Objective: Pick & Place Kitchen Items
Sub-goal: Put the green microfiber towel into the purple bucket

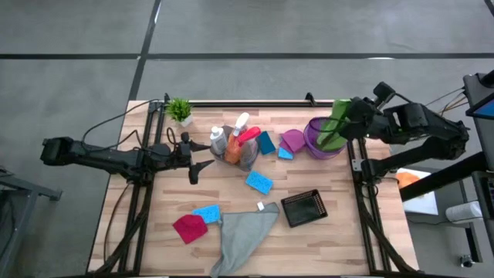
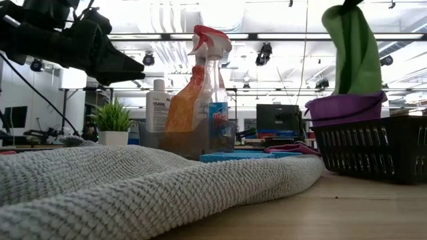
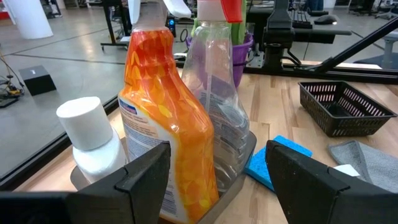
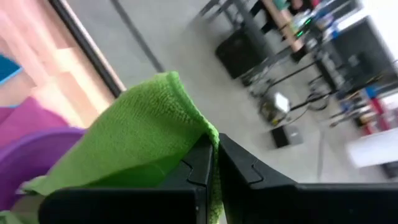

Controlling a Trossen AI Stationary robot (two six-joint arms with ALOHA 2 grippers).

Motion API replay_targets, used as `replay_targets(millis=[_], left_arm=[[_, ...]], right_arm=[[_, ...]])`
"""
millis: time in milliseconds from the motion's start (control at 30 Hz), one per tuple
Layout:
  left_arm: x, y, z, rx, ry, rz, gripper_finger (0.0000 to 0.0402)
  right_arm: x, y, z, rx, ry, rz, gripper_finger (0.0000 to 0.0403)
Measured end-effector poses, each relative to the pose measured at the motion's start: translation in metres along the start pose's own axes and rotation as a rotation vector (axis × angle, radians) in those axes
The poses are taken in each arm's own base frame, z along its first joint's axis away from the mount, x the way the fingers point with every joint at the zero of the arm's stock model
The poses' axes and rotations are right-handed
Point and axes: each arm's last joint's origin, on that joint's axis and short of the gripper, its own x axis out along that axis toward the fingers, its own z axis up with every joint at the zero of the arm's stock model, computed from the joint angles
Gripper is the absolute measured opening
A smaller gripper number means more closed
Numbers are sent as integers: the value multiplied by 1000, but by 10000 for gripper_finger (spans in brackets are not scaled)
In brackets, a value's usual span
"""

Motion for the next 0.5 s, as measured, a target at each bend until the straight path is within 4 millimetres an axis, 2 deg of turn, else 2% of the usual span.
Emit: replay_targets(millis=[200,500], left_arm=[[0,0,0,0,0,0,264],[0,0,0,0,0,0,264]], right_arm=[[6,-1,-3,40,52,29,18],[20,23,-9,14,149,105,18]])
